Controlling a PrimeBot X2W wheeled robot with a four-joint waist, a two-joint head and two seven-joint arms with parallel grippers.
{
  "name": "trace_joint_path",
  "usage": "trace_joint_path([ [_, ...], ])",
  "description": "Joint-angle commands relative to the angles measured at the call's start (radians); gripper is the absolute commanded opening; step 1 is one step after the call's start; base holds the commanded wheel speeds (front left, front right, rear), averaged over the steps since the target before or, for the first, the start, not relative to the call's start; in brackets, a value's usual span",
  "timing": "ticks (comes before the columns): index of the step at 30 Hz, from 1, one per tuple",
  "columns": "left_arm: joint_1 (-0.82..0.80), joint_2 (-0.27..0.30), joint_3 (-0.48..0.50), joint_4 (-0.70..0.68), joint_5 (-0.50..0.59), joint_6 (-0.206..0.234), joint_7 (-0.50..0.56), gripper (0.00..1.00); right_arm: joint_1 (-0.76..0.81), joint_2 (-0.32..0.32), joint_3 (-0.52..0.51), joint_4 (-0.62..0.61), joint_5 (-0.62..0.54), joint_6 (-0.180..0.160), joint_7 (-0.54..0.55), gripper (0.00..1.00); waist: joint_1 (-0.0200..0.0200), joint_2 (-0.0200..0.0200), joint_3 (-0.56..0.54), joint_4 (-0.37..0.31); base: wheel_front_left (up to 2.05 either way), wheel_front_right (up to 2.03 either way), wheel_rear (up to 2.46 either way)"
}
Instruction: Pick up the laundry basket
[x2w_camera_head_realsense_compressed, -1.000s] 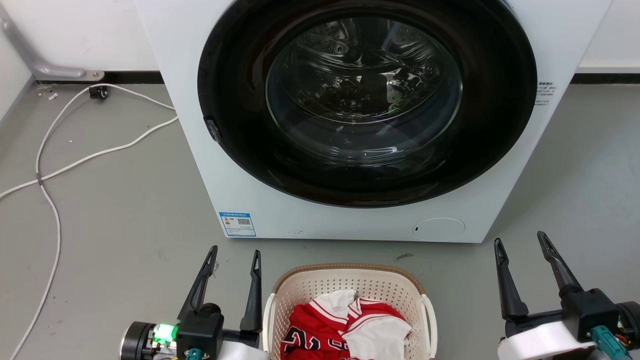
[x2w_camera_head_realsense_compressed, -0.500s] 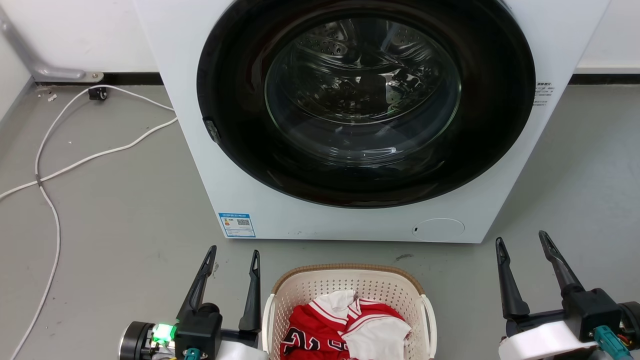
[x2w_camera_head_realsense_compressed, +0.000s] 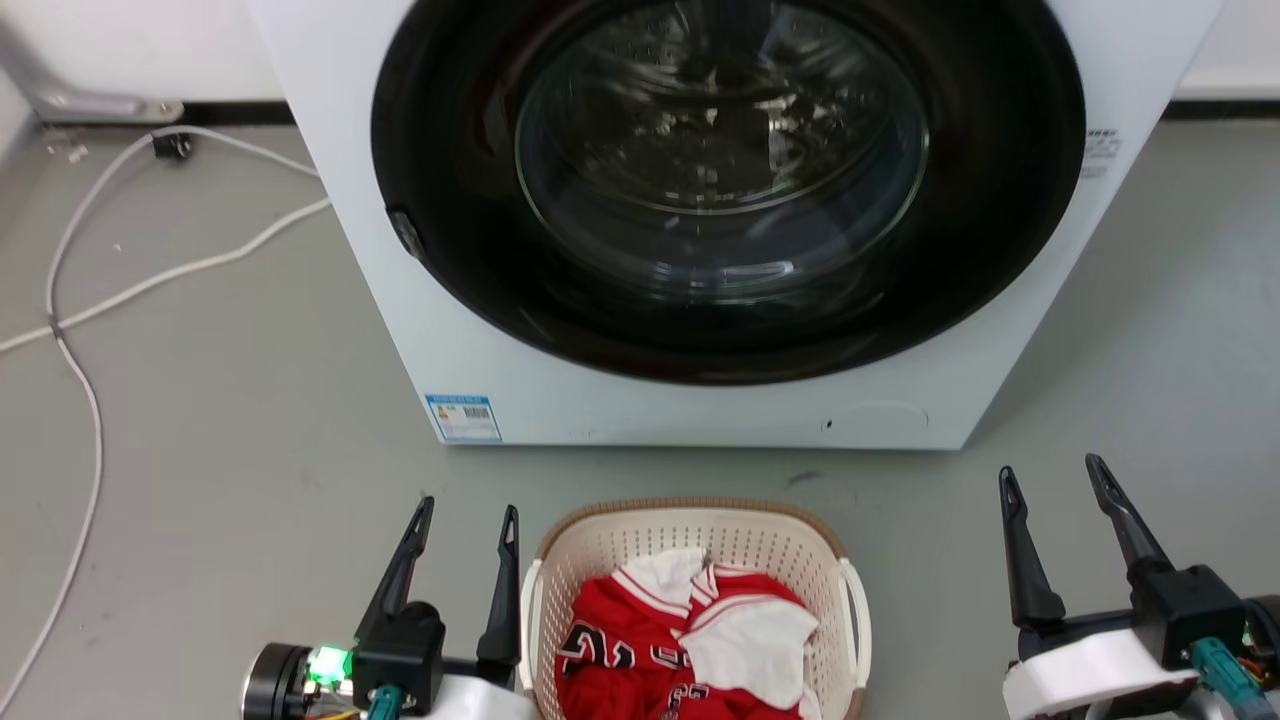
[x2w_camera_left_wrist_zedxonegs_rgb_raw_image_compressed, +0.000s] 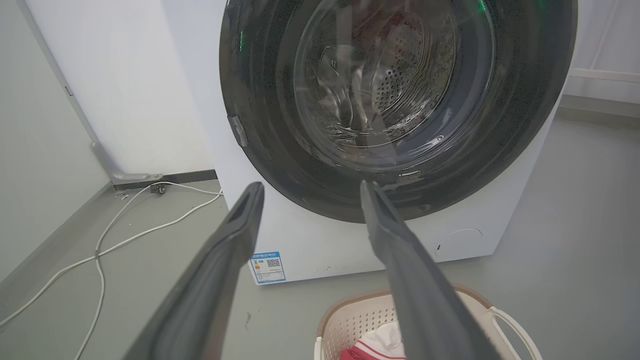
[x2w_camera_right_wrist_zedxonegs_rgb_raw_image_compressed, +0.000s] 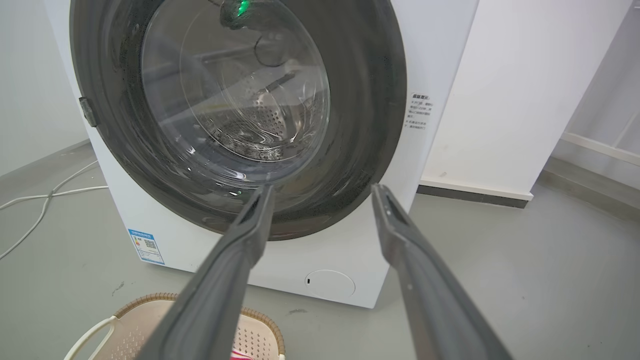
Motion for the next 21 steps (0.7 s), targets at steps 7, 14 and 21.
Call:
trace_joint_path([
  [7,-0.124,0.003,0.015,0.112,-0.006,-0.043,-0.002,1.0,-0.092,0.001,-0.021,0.08,0.022,-0.001,-0.002,1.0,0.0,0.0,0.165,-0.004,0.0,0.0,0.0],
  [14,-0.278,0.018,0.034,0.273,-0.006,-0.076,-0.002,1.0,-0.212,0.0,-0.024,0.207,-0.011,-0.001,0.013,1.0,0.0,0.0,0.328,-0.006,0.0,0.0,0.0],
  [21,-0.437,0.042,0.023,0.476,0.005,-0.118,-0.002,1.0,-0.35,-0.001,0.005,0.37,-0.042,-0.001,0.076,1.0,0.0,0.0,0.447,0.0,0.0,0.0,0.0],
])
